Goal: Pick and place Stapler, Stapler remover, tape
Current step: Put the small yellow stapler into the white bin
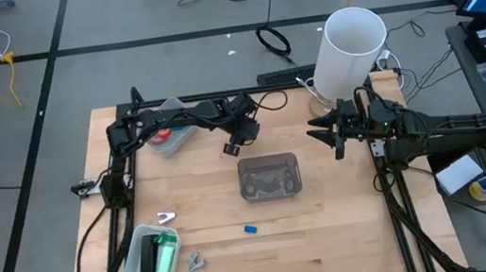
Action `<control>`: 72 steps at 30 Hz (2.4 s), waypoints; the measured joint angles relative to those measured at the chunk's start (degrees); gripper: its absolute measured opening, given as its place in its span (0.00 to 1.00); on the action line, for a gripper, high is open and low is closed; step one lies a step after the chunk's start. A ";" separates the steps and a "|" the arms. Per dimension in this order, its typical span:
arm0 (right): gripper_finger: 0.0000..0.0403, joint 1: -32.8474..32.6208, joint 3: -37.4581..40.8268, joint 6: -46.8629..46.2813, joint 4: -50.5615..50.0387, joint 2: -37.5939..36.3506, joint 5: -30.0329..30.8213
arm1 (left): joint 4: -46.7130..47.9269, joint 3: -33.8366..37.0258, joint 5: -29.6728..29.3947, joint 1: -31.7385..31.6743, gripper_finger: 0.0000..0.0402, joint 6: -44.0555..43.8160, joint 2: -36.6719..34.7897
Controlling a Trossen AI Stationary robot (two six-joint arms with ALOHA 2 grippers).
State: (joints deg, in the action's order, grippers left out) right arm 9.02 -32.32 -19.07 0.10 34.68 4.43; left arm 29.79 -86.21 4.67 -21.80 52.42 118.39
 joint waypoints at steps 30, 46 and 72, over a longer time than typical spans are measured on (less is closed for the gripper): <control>0.41 0.00 -0.02 -3.47 1.51 -0.02 0.00 | -1.15 0.02 0.89 -0.41 0.38 7.93 1.38; 0.41 0.00 -0.02 -9.24 1.48 -0.02 -0.09 | -1.08 -1.38 4.94 -2.03 0.19 4.01 1.38; 0.41 0.00 -0.02 -11.56 1.92 0.00 -0.06 | 0.86 -11.21 14.06 -5.50 0.18 -66.73 1.57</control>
State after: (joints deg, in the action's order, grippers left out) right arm 9.02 -32.34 -30.63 2.02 34.67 4.36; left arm 30.65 -97.43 18.73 -27.31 -14.30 119.96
